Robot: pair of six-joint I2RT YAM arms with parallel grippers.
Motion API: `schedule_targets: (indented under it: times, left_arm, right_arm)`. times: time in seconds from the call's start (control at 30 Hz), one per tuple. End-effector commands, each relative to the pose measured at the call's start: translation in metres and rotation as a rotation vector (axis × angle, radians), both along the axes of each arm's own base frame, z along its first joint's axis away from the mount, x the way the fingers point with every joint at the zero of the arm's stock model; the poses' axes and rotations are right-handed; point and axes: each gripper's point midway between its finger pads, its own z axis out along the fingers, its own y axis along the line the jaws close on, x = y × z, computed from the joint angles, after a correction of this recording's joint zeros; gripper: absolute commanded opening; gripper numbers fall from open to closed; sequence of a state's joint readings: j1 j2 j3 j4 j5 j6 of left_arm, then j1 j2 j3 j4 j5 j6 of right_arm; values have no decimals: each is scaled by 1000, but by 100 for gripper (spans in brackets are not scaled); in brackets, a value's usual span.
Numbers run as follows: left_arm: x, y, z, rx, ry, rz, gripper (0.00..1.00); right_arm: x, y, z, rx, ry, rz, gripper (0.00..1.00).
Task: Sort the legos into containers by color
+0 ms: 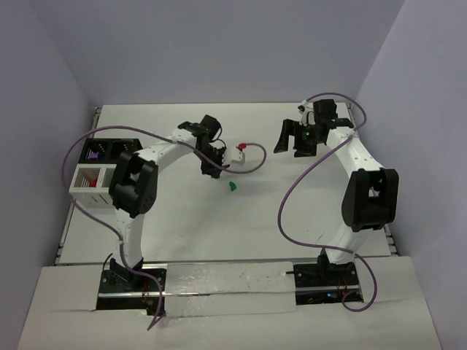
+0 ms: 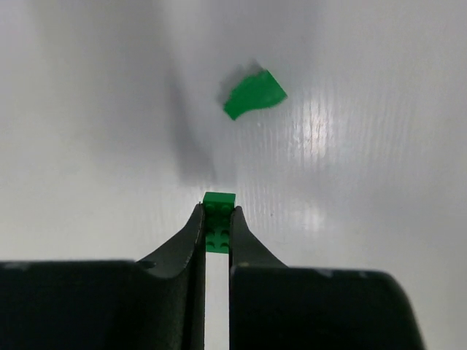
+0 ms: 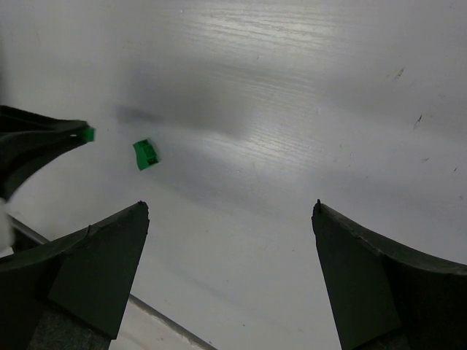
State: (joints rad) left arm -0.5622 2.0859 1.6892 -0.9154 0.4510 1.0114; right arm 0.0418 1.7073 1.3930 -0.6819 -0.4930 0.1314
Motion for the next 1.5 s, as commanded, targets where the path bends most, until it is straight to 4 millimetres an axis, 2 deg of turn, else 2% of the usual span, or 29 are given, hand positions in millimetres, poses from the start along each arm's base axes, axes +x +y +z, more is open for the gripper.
schedule_targets:
  times: [0.0, 0.03, 0.07, 0.1, 0.13, 0.2, 0.23, 0.27, 0.3, 0.43, 0.57, 0.6, 0.63, 0.73, 1.07, 1.13, 1.23, 1.4, 1.47]
  left_arm:
    - [9, -2, 137, -313, -55, 393, 0]
    - [9, 19, 157, -365, -80, 458, 0]
    - [4, 33, 164, -383, -68, 518, 0]
    - [9, 63, 179, -433, -85, 652, 0]
    - [10, 64, 181, -449, -75, 681, 0]
    - [13, 137, 191, -476, -121, 909, 0]
    - [13, 154, 190, -468, -135, 970, 0]
    - [10, 183, 189, -455, -169, 1052, 0]
    - [10, 191, 190, -455, -181, 1076, 0]
    - [0, 274, 191, -421, -315, 1340, 0]
    - [-11, 320, 175, -387, -270, 1472, 0]
    - [-14, 323, 171, -386, -245, 1484, 0]
    - [-19, 334, 163, -374, -225, 1522, 0]
    - [-27, 341, 150, -342, -202, 1523, 0]
    - [-52, 333, 116, -279, -133, 1484, 4]
    - [-54, 333, 112, -274, -129, 1487, 14]
    - [-52, 334, 108, -284, -137, 1500, 22]
    - [-38, 340, 109, -286, -148, 1500, 26]
    - [-36, 339, 110, -290, -148, 1489, 39]
  right_arm:
    - [0, 5, 27, -2, -82, 31, 100]
    - [0, 4, 27, -6, -85, 31, 100]
    - [-1, 5, 27, -9, -88, 33, 100]
    - [-1, 6, 27, -15, -91, 38, 100]
    - [-2, 7, 27, -15, -90, 41, 100]
    - [-2, 11, 29, -17, -96, 52, 100]
    - [-2, 14, 29, -19, -96, 57, 100]
    - [-2, 16, 29, -21, -98, 62, 100]
    - [-2, 18, 29, -23, -99, 68, 100]
    - [-1, 24, 27, -37, -97, 84, 100]
    - [-1, 28, 27, -43, -95, 94, 100]
    - [-1, 28, 27, -44, -96, 94, 100]
    - [-1, 28, 26, -46, -94, 97, 100]
    - [-1, 28, 26, -50, -95, 94, 100]
    - [-2, 27, 23, -54, -91, 95, 100]
    - [-2, 27, 22, -52, -90, 95, 100]
    - [-2, 27, 23, -50, -92, 92, 100]
    - [-2, 30, 21, -39, -81, 99, 100]
    - [-3, 29, 21, -40, -81, 98, 100]
